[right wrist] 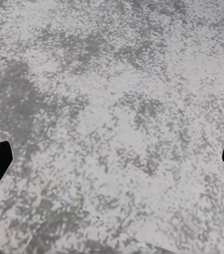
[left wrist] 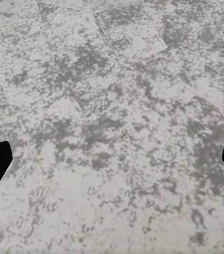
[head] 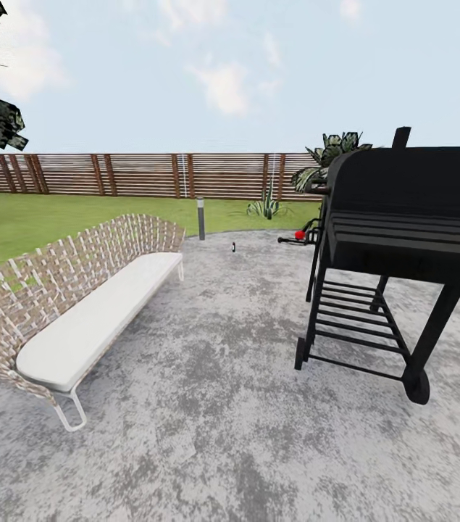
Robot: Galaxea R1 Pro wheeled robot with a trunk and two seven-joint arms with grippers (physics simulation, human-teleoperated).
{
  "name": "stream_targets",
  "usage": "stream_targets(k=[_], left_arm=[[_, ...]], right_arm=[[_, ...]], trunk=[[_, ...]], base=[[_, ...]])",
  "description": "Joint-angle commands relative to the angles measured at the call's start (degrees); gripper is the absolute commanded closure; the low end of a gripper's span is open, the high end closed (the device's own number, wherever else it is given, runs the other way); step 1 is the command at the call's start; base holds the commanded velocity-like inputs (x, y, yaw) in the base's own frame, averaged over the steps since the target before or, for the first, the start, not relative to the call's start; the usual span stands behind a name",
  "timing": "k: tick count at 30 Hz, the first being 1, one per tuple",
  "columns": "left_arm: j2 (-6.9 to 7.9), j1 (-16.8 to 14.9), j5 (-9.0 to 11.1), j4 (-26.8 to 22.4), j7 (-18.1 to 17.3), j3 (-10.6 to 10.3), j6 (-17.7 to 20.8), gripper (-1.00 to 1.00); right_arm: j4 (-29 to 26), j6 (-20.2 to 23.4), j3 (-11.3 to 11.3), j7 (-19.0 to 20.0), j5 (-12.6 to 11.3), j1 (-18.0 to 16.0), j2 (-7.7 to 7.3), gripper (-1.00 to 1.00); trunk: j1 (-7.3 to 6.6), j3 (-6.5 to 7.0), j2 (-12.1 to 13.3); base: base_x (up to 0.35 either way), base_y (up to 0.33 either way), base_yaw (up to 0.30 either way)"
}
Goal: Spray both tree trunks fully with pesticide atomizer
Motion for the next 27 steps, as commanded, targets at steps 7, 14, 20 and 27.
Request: stream_targets(k=[7, 14, 20, 27], left_arm=[[0.00, -0.03, 0.08, 0.11, 0.05, 2.01, -0.18, -1.00], [0.00, -0.03, 0.08, 0.11, -0.02, 2.18, -0.18, -1.00], [0.00, -0.03, 0.08, 0.16, -0.02, 2.13, -0.18, -1.00], [-0.05, -0.03, 0.07, 0.15, -0.02, 2.12, -0.18, -1.00]], right_arm=[[0.03, -0.19, -0.03, -0.06, 0.04, -0.03, 0.00, -1.00], [0.12, -0.19, -0.03, -0.10, 0.12, -0.03, 0.00, -1.00], [0.12, -0.19, -0.03, -0.10, 0.13, -0.03, 0.00, -1.00], [0.12, -0.19, -0.02, -0.10, 0.13, -0.03, 0.00, -1.00]], trunk=[[1.54, -1.33, -2.84], [3.07, -3.04, -5.65], [4.39, -4.66, -8.06], [5.93, -6.55, -10.87]], base=[[0.000, 0.000, 0.000], [0.000, 0.000, 0.000], [0.000, 0.000, 0.000], [0.000, 0.000, 0.000]])
